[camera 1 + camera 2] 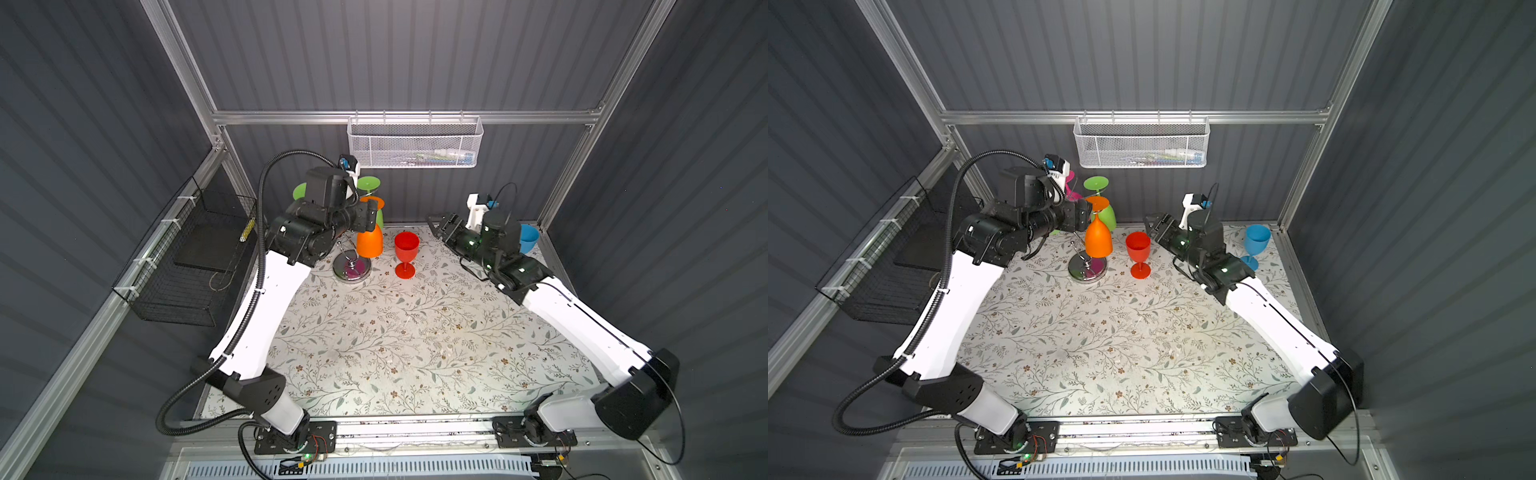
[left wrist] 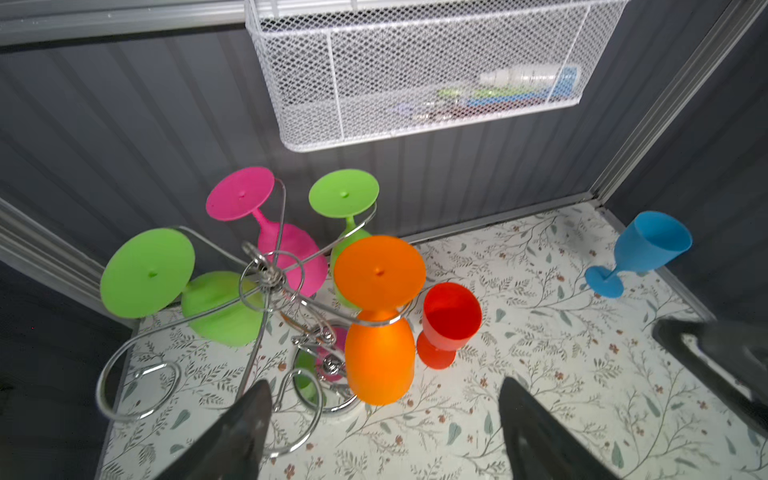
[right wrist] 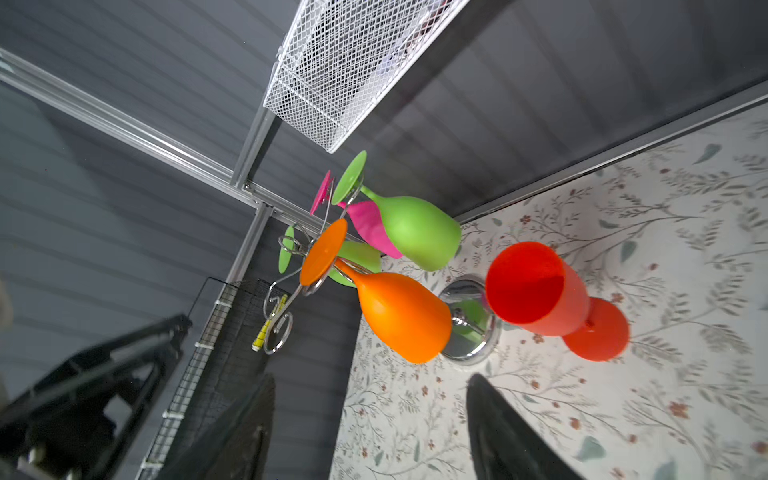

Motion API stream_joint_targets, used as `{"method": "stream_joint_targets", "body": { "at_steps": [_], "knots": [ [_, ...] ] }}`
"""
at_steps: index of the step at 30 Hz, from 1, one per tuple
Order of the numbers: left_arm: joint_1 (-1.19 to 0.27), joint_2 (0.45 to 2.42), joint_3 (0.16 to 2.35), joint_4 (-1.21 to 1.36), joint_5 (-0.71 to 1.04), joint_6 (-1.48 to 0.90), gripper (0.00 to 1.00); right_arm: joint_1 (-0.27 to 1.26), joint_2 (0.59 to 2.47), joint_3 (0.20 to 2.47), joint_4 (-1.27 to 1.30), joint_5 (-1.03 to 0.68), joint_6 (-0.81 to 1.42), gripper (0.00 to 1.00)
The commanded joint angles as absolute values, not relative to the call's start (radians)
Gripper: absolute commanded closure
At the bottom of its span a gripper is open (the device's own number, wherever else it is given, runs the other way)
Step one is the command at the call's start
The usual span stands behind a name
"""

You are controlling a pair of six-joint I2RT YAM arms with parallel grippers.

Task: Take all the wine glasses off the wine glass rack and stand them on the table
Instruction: 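Release the red glass and raise the left gripper while the right arm reaches rackward, then close the right gripper on the orange glass foot on the rack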

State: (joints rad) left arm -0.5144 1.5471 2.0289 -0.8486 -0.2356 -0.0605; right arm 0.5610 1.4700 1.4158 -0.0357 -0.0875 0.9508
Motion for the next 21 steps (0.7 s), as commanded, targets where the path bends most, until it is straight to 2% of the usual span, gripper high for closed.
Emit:
{"method": "stream_joint_targets", "body": {
  "at_steps": [1, 7, 11, 14, 21],
  "knots": [
    [-0.492, 1.437, 1.910, -0.764, -0.221, -0.011, 0.15, 0.581, 1.574, 1.547, -0.049, -0.130, 1.054, 0.29],
    [-0.489, 1.265, 1.655, -0.601, -0.168, 0.012, 0.14, 0.601, 1.783, 1.804, -0.082, -0.174, 1.110, 0.36],
    [-0.489, 1.207, 1.589, -0.549, -0.106, 0.017, 0.14, 0.609, 1.890, 1.929, -0.119, -0.188, 1.130, 0.45],
    [-0.489, 1.181, 1.553, -0.525, -0.136, 0.028, 0.14, 0.617, 1.938, 1.978, -0.137, -0.174, 1.128, 0.50],
    [-0.476, 1.183, 1.493, -0.488, -0.161, 0.026, 0.13, 0.624, 2.017, 2.050, -0.169, -0.173, 1.140, 0.56]
  ]
}}
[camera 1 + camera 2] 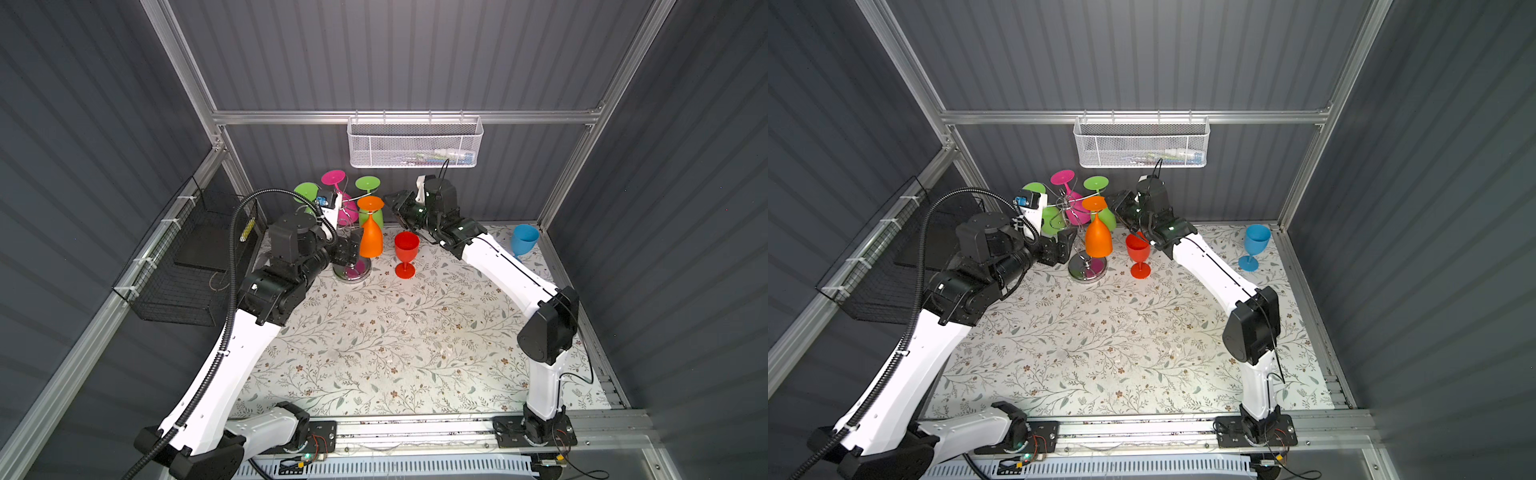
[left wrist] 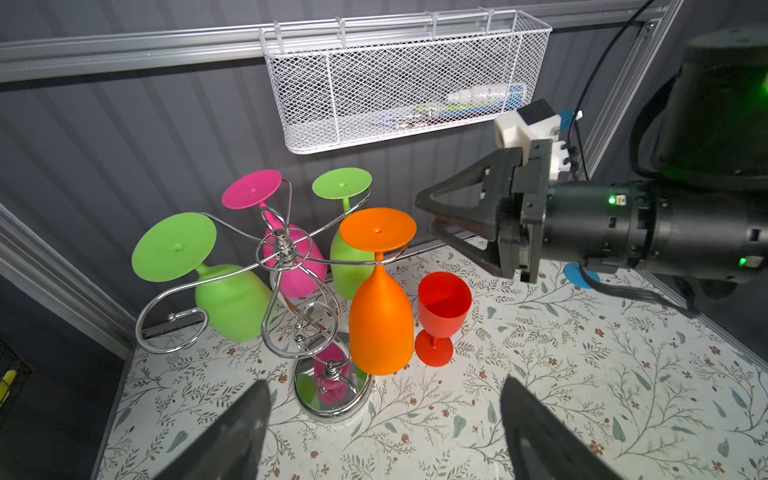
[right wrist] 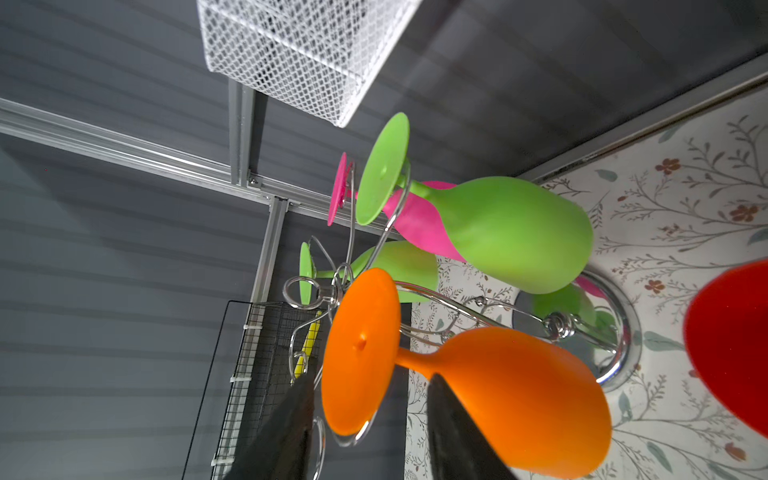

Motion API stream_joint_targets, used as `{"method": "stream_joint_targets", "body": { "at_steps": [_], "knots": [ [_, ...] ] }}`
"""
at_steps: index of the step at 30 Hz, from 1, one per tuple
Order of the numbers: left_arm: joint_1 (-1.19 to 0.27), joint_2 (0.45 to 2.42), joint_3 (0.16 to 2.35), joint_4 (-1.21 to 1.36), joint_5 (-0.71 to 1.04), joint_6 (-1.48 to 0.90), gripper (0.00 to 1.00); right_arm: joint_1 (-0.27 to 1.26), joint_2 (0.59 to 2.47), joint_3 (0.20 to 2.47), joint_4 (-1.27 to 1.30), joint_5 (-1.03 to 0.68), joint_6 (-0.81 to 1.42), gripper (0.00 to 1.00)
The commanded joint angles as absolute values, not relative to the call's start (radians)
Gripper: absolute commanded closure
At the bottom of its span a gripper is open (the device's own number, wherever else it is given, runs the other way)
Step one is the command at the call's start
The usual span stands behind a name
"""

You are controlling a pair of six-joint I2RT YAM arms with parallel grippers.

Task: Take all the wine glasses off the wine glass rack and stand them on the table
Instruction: 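Close the right gripper on the orange glass foot on the rack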

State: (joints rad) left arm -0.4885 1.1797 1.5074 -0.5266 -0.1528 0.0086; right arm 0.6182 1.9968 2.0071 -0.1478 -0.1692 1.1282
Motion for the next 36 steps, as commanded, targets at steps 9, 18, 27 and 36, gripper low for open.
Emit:
{"method": "stream_joint_targets", "body": {
  "at_steps": [9, 18, 27, 36],
  "knots": [
    [-0.449, 1.151, 1.444, -0.446, -0.168, 0.022, 0.13, 0.627, 2.072, 2.113, -0.161, -0.163, 1.159, 0.63],
    [-0.449, 1.133, 1.427, -0.433, -0.146, 0.026, 0.13, 0.625, 2.107, 2.148, -0.161, -0.149, 1.169, 0.68],
    [-0.443, 1.138, 1.424, -0.431, -0.144, 0.020, 0.13, 0.629, 2.142, 2.180, -0.159, -0.153, 1.180, 0.73],
    [-0.438, 1.138, 1.424, -0.425, -0.139, 0.020, 0.13, 0.631, 2.159, 2.217, -0.160, -0.141, 1.178, 0.87]
  ]
}}
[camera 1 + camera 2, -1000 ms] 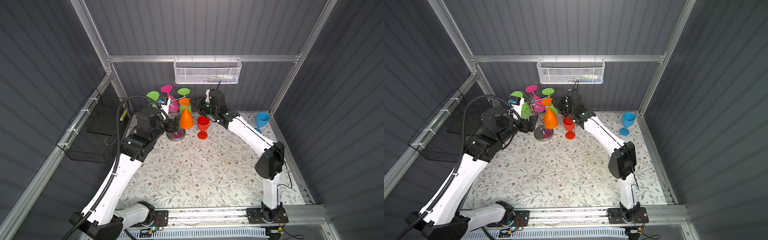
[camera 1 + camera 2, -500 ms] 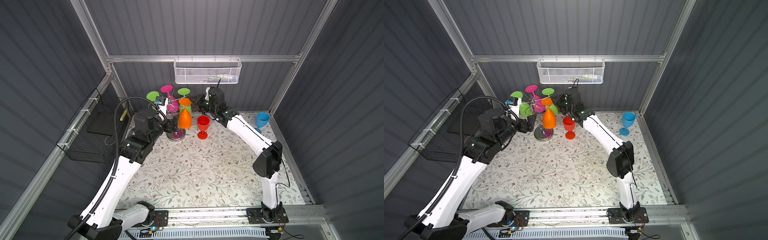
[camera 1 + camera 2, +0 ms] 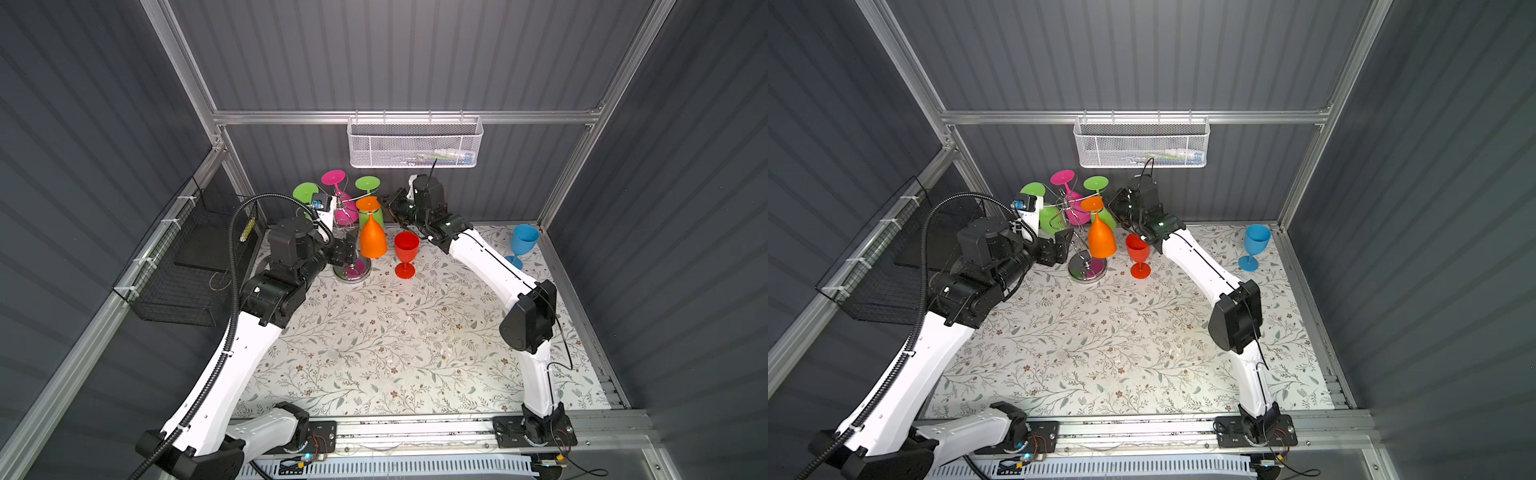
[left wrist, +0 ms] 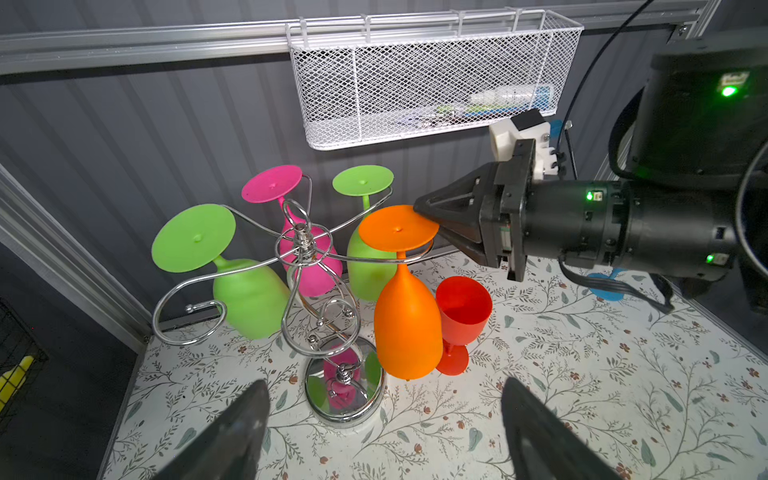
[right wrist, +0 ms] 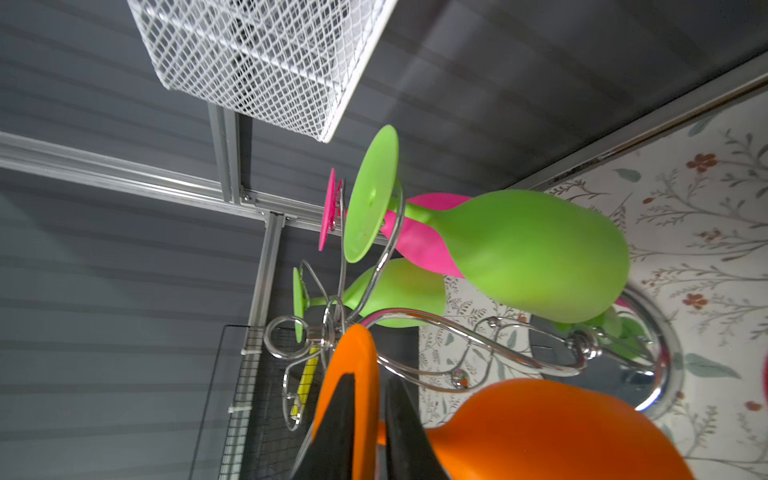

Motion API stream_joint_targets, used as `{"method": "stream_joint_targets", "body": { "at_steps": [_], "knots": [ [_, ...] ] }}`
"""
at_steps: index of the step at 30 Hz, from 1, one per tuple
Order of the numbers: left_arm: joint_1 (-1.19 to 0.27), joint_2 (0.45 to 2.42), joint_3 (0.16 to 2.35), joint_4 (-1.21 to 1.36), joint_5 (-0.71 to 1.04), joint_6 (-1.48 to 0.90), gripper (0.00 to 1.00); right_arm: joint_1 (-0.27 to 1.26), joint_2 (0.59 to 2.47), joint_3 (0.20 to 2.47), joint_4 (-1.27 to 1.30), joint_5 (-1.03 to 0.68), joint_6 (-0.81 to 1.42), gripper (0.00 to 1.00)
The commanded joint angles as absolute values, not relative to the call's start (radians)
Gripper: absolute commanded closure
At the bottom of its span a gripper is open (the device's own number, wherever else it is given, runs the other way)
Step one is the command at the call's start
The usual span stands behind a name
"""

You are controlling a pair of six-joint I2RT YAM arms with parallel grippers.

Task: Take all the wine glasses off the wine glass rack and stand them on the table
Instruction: 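Close the right gripper on the orange glass foot on the rack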

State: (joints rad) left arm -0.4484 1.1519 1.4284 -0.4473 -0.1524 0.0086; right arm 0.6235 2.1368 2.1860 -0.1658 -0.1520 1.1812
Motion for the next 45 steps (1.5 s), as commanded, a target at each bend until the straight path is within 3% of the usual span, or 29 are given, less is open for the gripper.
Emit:
{"method": "stream_joint_targets", "body": {
  "at_steps": [1, 4, 9, 25, 45],
  "knots": [
    [-0.439, 1.137, 1.424, -0.425, -0.140, 0.020, 0.13, 0.632, 2.159, 2.217, -0.160, -0.139, 1.178, 0.88],
    [-0.436, 1.139, 1.424, -0.425, -0.138, 0.019, 0.13, 0.635, 2.158, 2.222, -0.159, -0.134, 1.177, 0.96],
    [-0.434, 1.142, 1.424, -0.424, -0.139, 0.019, 0.13, 0.641, 2.154, 2.230, -0.161, -0.119, 1.166, 0.99],
    [-0.431, 1.147, 1.424, -0.419, -0.135, 0.020, 0.13, 0.641, 2.134, 2.230, -0.115, -0.055, 1.145, 1.00],
    [-0.408, 1.153, 1.387, -0.416, -0.136, 0.020, 0.13, 0.641, 1.940, 1.964, -0.018, -0.017, 1.104, 1.00]
  ]
}}
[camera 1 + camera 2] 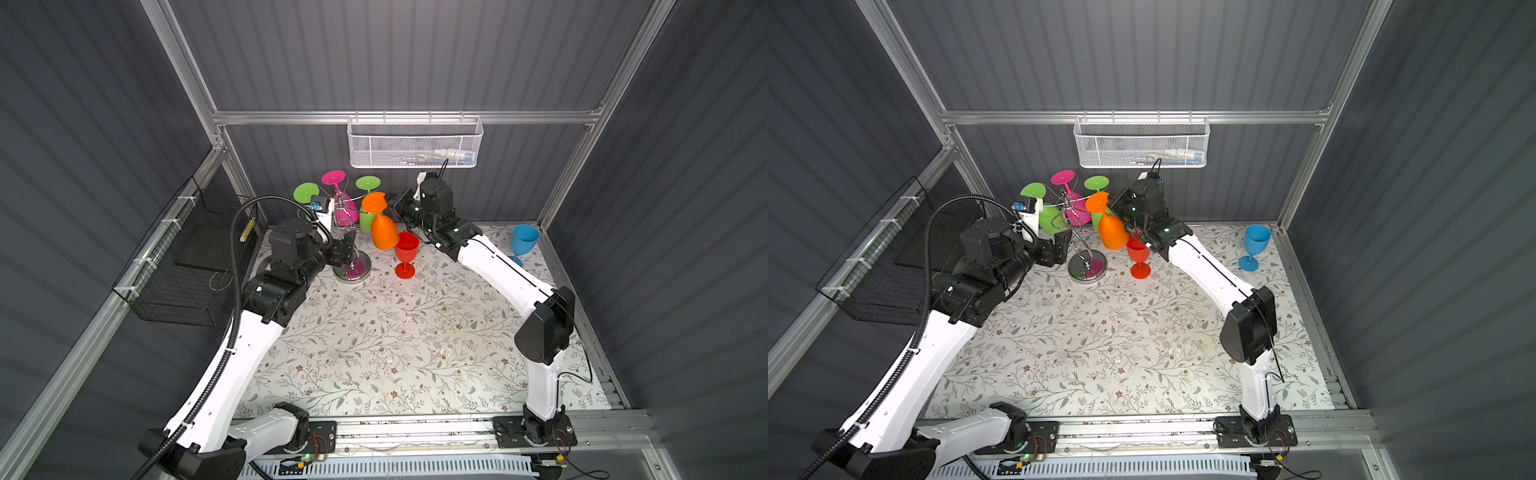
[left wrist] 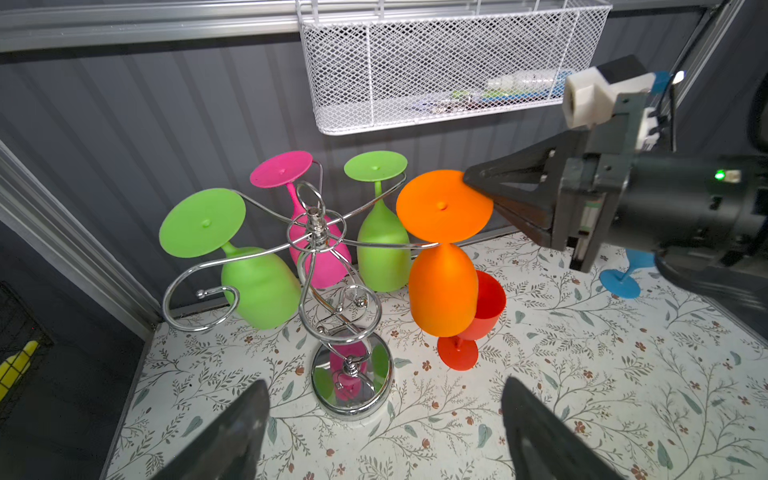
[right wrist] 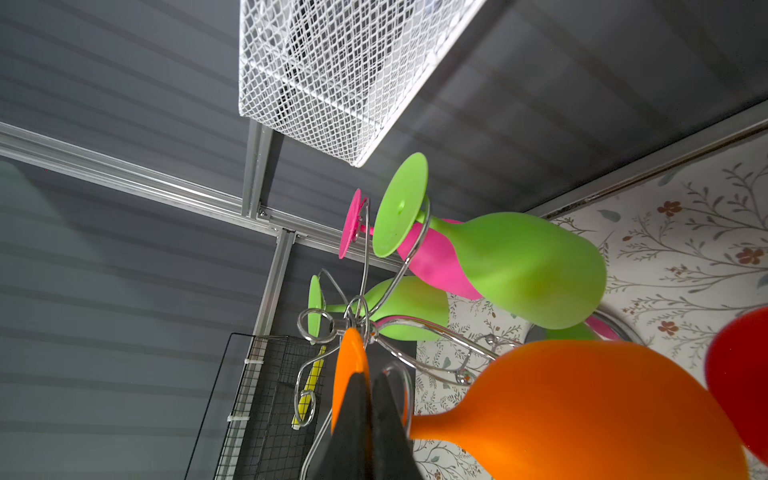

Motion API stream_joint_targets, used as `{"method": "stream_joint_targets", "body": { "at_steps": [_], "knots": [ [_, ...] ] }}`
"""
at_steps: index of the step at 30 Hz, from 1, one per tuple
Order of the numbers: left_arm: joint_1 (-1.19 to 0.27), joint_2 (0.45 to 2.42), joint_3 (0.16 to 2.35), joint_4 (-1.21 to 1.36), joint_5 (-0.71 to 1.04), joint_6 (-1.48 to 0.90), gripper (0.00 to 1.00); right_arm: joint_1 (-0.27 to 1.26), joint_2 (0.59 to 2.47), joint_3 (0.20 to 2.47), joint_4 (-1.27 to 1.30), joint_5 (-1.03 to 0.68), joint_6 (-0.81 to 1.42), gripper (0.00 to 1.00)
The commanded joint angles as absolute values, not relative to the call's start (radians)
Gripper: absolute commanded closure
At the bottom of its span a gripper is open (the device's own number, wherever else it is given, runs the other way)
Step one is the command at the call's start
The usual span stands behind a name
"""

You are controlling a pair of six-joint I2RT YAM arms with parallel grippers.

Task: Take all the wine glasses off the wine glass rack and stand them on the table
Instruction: 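Lift the orange glass off the rack hook with the right gripper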

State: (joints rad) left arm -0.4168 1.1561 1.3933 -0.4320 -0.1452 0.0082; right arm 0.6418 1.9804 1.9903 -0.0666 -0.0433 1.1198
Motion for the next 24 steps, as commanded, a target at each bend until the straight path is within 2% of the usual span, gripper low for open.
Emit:
{"method": "stream_joint_targets", "body": {
  "at_steps": [1, 12, 24],
  "knots": [
    [-0.407, 1.151, 1.388, -0.416, -0.138, 0.018, 0.13, 0.642, 1.929, 1.949, -0.012, -0.017, 1.107, 1.00],
    [-0.394, 1.152, 1.387, -0.414, -0.132, 0.014, 0.13, 0.666, 1.896, 1.892, 0.007, -0.023, 1.110, 1.00],
    [-0.382, 1.157, 1.383, -0.411, -0.127, 0.011, 0.13, 0.710, 2.009, 2.043, -0.049, -0.031, 1.106, 1.00]
  ]
}}
